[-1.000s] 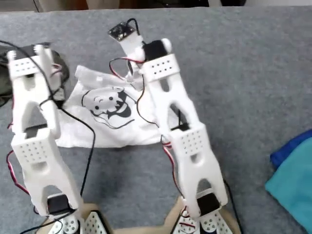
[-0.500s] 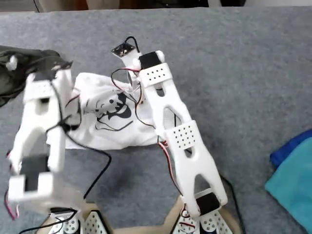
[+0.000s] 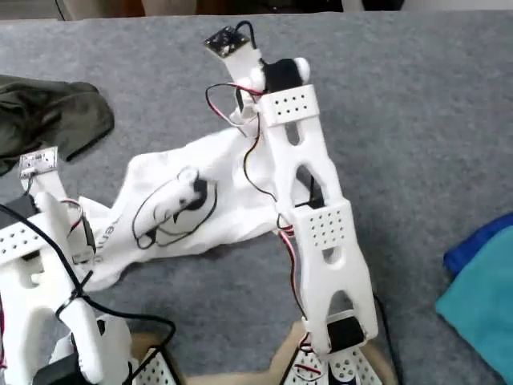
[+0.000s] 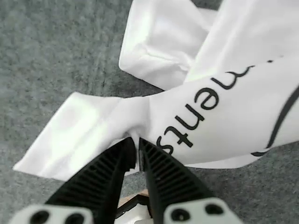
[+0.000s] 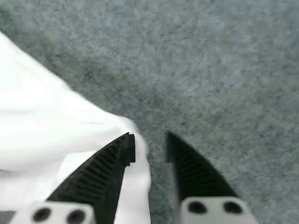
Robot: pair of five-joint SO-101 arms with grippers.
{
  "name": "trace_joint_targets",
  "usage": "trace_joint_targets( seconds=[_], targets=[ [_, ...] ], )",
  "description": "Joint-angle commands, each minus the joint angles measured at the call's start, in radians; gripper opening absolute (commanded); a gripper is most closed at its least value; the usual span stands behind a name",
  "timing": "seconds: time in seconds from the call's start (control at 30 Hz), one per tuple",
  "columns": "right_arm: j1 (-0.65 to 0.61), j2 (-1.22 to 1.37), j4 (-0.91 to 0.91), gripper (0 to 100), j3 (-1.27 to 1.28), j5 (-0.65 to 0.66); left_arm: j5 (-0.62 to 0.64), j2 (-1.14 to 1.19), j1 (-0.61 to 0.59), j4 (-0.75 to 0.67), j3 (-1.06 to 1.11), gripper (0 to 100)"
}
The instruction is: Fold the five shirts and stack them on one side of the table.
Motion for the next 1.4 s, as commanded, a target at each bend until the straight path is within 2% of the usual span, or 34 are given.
trace_joint_targets(
  seconds=[0.0, 0.1, 0.3, 0.4, 0.53, 0.63, 0.73, 0.83, 1.0, 1.13, 1.27, 1.37],
  targets=[
    [0.019, -0.082, -0.044, 27.1, 0.001, 0.032, -0.006, -0.030, -0.018, -0.014, 0.018, 2],
    [0.021, -0.088, -0.051, 29.6, -0.004, 0.077, -0.003, -0.033, -0.025, -0.009, 0.025, 2],
    [0.033, -0.162, 0.029, 29.5, -0.004, 0.149, 0.000, -0.038, -0.123, -0.012, -0.040, 3],
    [0.067, -0.294, 0.029, 29.5, 0.271, 0.250, -0.002, -0.038, -0.190, -0.005, -0.104, 11],
    [0.053, -0.576, 0.025, 29.5, 0.705, 0.253, 0.000, -0.038, -0.241, -0.014, -0.138, 25],
    [0.004, -0.765, 0.011, 29.5, 0.969, 0.247, 0.025, -0.038, -0.239, -0.051, -0.127, 25],
    [-0.058, -0.875, -0.054, 29.5, 1.168, 0.160, 0.074, -0.031, -0.238, -0.109, -0.120, 25],
    [-0.122, -0.877, -0.115, 29.5, 1.285, 0.035, 0.143, -0.027, -0.196, -0.201, -0.103, 25],
    [-0.232, -0.776, -0.132, 29.5, 1.307, -0.242, 0.298, -0.028, -0.092, -0.404, -0.003, 25],
    [-0.291, -0.688, -0.135, 28.7, 1.256, -0.384, 0.353, -0.028, -0.087, -0.470, 0.049, 25],
    [-0.315, -0.622, -0.130, 17.0, 1.171, -0.494, 0.353, -0.028, -0.086, -0.512, 0.087, 25],
    [-0.315, -0.585, -0.137, 7.7, 1.130, -0.520, 0.353, -0.028, -0.087, -0.519, 0.091, 25]
  ],
)
